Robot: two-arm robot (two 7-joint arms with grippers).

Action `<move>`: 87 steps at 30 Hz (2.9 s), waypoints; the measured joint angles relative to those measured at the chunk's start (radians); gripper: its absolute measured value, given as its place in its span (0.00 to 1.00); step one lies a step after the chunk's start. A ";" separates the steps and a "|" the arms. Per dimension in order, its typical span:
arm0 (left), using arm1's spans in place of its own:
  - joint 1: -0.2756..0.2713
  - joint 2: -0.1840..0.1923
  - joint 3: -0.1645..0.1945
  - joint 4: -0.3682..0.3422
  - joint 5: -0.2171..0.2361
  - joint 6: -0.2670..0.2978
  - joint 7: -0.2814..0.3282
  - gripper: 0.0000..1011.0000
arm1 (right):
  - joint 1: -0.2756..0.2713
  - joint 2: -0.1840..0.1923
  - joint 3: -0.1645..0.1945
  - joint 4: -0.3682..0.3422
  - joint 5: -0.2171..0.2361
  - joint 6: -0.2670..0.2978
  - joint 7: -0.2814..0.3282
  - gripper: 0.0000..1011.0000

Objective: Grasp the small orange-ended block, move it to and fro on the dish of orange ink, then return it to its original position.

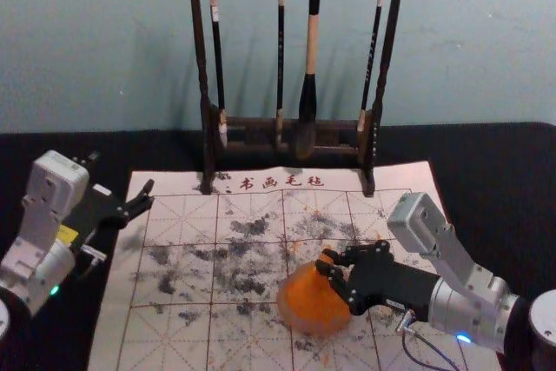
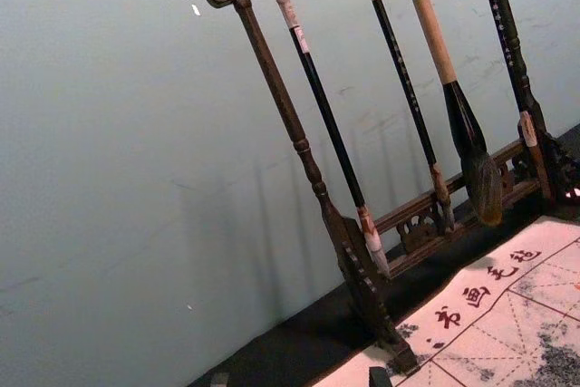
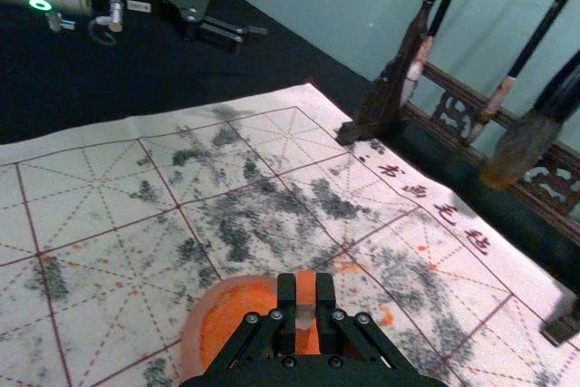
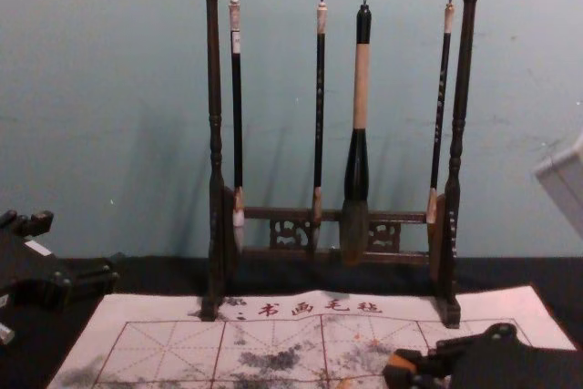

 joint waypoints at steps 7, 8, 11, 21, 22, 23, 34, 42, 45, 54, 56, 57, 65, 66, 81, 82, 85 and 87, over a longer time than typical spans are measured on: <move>0.000 0.000 0.000 0.000 0.000 0.000 0.000 0.99 | -0.011 0.007 0.016 -0.010 0.000 0.011 -0.006 0.09; 0.000 0.000 0.000 0.000 0.000 0.000 0.000 0.99 | -0.016 0.010 0.021 -0.015 0.000 0.013 -0.008 0.09; 0.000 0.000 0.000 0.000 0.000 0.000 0.000 0.99 | -0.022 0.015 0.027 -0.022 0.001 0.016 -0.008 0.09; 0.000 0.000 0.000 0.000 0.000 0.000 0.000 0.99 | -0.053 0.037 0.040 -0.062 0.019 0.025 0.002 0.09; 0.000 0.000 0.000 0.000 0.000 0.000 0.000 0.99 | -0.055 0.038 0.041 -0.064 0.020 0.025 0.003 0.09; 0.000 0.000 0.000 0.000 0.000 0.000 0.000 0.99 | -0.059 0.041 0.042 -0.069 0.023 0.025 0.006 0.09; 0.000 0.000 0.000 0.000 0.000 0.000 0.000 0.99 | -0.062 0.044 0.024 -0.079 0.032 0.028 0.023 0.09; 0.000 0.000 0.000 0.000 0.000 0.000 0.000 0.99 | -0.052 0.039 0.010 -0.076 0.031 0.024 0.029 0.09; 0.000 0.000 0.000 0.000 0.000 0.000 0.000 0.99 | -0.047 0.037 0.005 -0.073 0.030 0.023 0.030 0.09; 0.000 0.000 0.000 0.000 0.000 0.000 0.000 0.99 | -0.026 0.025 -0.009 -0.054 0.022 0.021 0.031 0.09; 0.000 0.000 0.000 0.000 0.000 0.000 0.000 0.99 | -0.021 0.021 -0.011 -0.048 0.019 0.021 0.030 0.09; 0.000 0.000 0.000 0.000 0.000 0.000 0.000 0.99 | -0.017 0.019 -0.011 -0.043 0.018 0.021 0.029 0.09; 0.000 0.000 0.000 0.000 0.000 0.000 0.000 0.99 | 0.000 0.008 -0.012 -0.020 0.011 0.020 0.021 0.09; 0.000 0.000 0.000 0.000 0.000 0.000 0.000 0.99 | 0.001 0.007 -0.011 -0.018 0.010 0.020 0.020 0.09; 0.000 0.000 0.000 0.000 0.000 0.000 0.000 0.99 | 0.005 0.012 0.009 -0.011 0.006 0.031 0.008 0.09; 0.000 0.000 0.000 0.000 0.000 0.000 0.000 0.99 | 0.003 0.013 0.010 -0.013 0.007 0.032 0.007 0.09; 0.000 0.000 0.000 0.000 0.000 0.000 0.000 0.99 | -0.007 0.019 0.017 -0.023 0.011 0.035 0.006 0.09; 0.000 0.000 0.000 0.000 0.000 0.000 0.000 0.99 | -0.015 0.025 0.022 -0.032 0.015 0.036 0.006 0.09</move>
